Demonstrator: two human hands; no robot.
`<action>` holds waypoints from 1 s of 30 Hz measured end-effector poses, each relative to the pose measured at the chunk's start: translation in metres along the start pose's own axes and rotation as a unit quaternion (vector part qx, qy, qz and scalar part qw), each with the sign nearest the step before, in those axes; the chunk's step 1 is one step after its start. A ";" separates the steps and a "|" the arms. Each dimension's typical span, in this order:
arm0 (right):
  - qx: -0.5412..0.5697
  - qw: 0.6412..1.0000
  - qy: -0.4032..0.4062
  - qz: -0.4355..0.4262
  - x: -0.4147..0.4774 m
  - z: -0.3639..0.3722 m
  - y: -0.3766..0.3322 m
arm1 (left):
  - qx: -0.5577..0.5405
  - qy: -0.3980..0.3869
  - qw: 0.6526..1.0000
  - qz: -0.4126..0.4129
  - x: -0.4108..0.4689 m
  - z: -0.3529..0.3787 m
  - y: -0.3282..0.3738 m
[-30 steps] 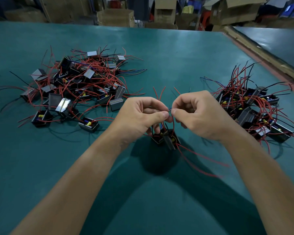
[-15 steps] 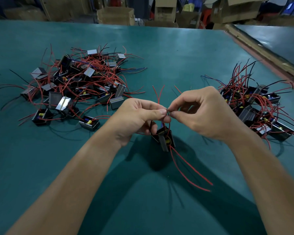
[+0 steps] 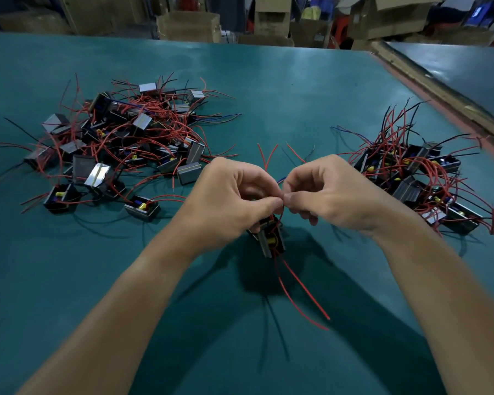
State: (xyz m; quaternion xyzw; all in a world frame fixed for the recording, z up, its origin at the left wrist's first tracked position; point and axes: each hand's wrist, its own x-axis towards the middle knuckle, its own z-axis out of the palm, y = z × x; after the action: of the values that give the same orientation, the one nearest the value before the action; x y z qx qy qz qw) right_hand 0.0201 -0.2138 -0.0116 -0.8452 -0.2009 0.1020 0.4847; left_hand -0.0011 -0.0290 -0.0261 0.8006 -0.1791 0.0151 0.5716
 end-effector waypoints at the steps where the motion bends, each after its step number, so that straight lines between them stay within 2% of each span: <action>1: 0.024 0.999 -0.009 0.026 0.000 0.000 0.000 | 0.050 0.009 0.998 0.037 -0.001 0.001 -0.001; 4: 0.106 0.982 -0.050 0.147 0.003 0.002 0.000 | 0.267 0.040 0.949 0.162 -0.005 0.003 -0.001; 6: 0.150 0.966 -0.070 0.200 0.003 0.001 0.002 | 0.302 0.045 0.936 0.176 -0.004 0.003 -0.001; 8: 0.171 0.965 -0.058 0.188 0.004 -0.001 0.003 | 0.263 0.048 0.951 0.155 -0.003 0.002 -0.004; 12: 0.110 0.993 0.026 0.045 0.003 0.000 0.004 | 0.071 0.030 0.997 0.018 0.001 0.002 -0.002; 15: 0.033 0.998 0.039 -0.046 0.001 0.000 0.005 | -0.020 0.011 0.998 -0.061 0.002 -0.001 -0.002; 18: -0.033 0.994 0.038 -0.097 0.000 -0.001 0.005 | -0.071 -0.017 0.992 -0.105 0.003 -0.005 -0.003; 21: -0.054 0.992 0.032 -0.113 -0.002 -0.003 0.003 | -0.094 -0.046 0.985 -0.140 0.004 -0.008 -0.004; 24: -0.020 0.995 0.023 -0.100 -0.004 -0.006 0.001 | -0.116 -0.060 0.980 -0.150 0.005 -0.009 -0.004; 27: 0.003 0.995 0.055 -0.079 -0.003 -0.005 0.001 | -0.118 -0.051 0.980 -0.149 0.005 -0.008 -0.004; 30: -0.018 0.995 0.077 -0.065 -0.001 -0.002 0.003 | -0.124 -0.021 0.981 -0.148 0.006 -0.007 -0.005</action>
State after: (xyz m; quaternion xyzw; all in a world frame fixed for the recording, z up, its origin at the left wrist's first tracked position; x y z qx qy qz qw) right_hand 0.0209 -0.2171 -0.0127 -0.8442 -0.2190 0.0017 0.4892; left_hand 0.0072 -0.0225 -0.0266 0.7414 -0.0709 -0.1093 0.6583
